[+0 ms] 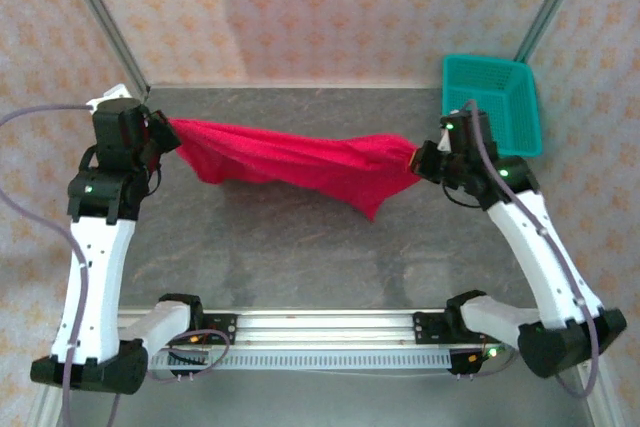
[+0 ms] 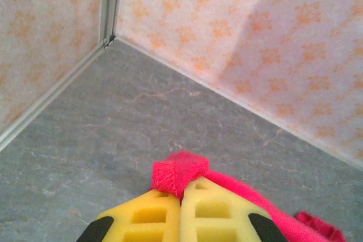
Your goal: Fold the inside-out t-shirt
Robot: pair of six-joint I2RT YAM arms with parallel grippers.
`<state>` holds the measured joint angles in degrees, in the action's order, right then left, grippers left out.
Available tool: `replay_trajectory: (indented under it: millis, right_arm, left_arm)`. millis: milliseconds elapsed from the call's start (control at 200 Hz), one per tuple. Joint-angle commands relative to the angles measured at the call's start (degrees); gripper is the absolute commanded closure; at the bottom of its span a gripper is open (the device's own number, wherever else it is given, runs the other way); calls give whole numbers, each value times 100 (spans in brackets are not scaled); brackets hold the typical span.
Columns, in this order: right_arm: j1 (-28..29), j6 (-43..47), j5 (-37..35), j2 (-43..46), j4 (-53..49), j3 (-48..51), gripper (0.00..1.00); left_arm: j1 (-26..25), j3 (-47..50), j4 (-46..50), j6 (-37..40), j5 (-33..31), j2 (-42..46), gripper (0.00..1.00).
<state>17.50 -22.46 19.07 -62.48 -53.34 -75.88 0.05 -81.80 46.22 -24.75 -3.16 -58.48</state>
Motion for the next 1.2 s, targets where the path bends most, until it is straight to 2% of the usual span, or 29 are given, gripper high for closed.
replay_trajectory:
  millis: [0,175,250,330,385,415,435,465,520,575,630,691,791,881,961,1011,1061,1196]
  right_arm:
    - [-10,298,515,33,-936,-241,100]
    - [-14,-25,954,-143,-80,421,100]
    - [-11,-188,1014,-366,413,802,100]
    - [-67,-299,767,-754,875,1129,100]
    - [-133,-351,447,-1126,1174,1251,85]
    - [-170,-374,260,-1344,1339,1269,68]
    - [-197,-389,135,-1501,1415,1254,55]
    - [-239,-393,-20,-1748,1498,1184,45]
    - [-282,-317,-308,-2179,1519,959,38]
    - [-285,-224,-532,-2509,1396,707,36]
    - [-283,-155,-563,-2678,1265,539,35]
    - [-287,-119,-458,-2648,1268,590,36]
    - [-284,-111,-318,-2371,1356,934,43]
    - [-296,-169,-391,-2150,1423,1332,65]
    - [-392,-308,-516,-2000,1554,1760,84]
    - [-545,-418,-446,-1929,1673,2031,84]
    - [-721,-505,-305,-1871,1786,2259,80]
    - [-1061,-550,-58,-1713,2002,2577,75]
  left_arm:
    - [38,195,230,170,99,-41,100]
    - [38,1364,-247,6,647,-290,100]
    - [15,1894,-208,-30,358,-456,100]
    - [-91,2341,-68,-119,-345,-592,100]
    - [-258,2561,-73,-213,-751,-653,98]
    - [-382,2649,-104,-257,-949,-681,95]
    - [-473,2690,-138,-287,-1059,-703,90]
    - [-612,2706,-178,-317,-1183,-750,79]
    - [-939,2611,-177,-342,-1455,-856,62]
    - [-1293,2394,-140,-283,-1741,-963,53]
    - [-1668,2149,-170,-135,-1909,-1033,50]
    - [-2044,1960,-361,112,-1819,-1096,48]
    - [-2674,1828,-1088,469,-912,-1252,46]
    - [-3147,1759,-2003,496,406,-1764,44]
    - [-3606,1251,-2266,596,863,-2611,43]
    - [-3920,813,-2245,843,863,-3177,43]
    - [-4181,369,-2209,1102,843,-3724,43]
    - [-4433,-756,-2061,1417,1359,-5033,43]
